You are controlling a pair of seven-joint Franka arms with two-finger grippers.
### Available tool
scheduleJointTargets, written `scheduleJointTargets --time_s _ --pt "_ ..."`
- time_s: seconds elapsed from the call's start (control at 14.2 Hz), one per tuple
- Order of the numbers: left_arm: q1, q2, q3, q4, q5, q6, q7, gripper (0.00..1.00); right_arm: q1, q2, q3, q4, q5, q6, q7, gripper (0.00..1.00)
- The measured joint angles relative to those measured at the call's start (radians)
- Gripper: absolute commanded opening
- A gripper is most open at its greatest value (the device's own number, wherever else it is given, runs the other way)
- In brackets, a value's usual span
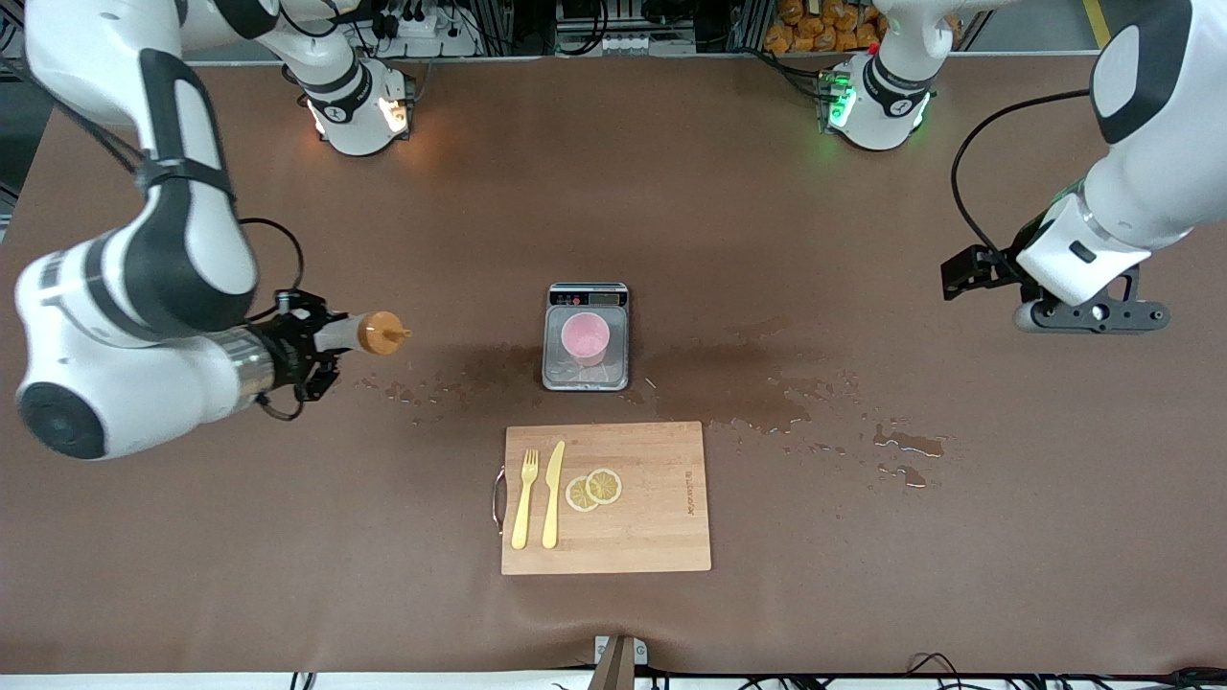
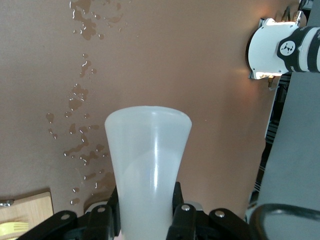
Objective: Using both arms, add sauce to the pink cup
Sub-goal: 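Carry the sauce bottle back and lower it onto the table with the right gripper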
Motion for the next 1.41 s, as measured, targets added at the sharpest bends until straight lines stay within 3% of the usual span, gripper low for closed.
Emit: scheduleJointTargets --time_s 0.21,0.56,0.92,1.41 --pt "-0.012 -0.038 0.017 0.011 0.000 -0.045 0.001 1.00 -0.086 0.002 -0.001 -0.019 0.086 -0.022 -0.120 0.41" --pt "-0.142 -0.048 0.156 0.056 0.000 -0.124 0.012 1.00 -0.250 0.007 -0.002 -0.094 0.176 -0.039 -0.379 0.45" --pt "-0.172 -0.049 0.169 0.097 0.000 -0.190 0.013 1.00 -0.348 0.028 -0.003 -0.183 0.244 -0.040 -0.588 0.49" --pt "-0.193 -0.054 0.214 0.163 0.000 -0.190 0.013 1.00 -0.419 0.133 -0.003 -0.241 0.272 -0.028 -0.834 0.49"
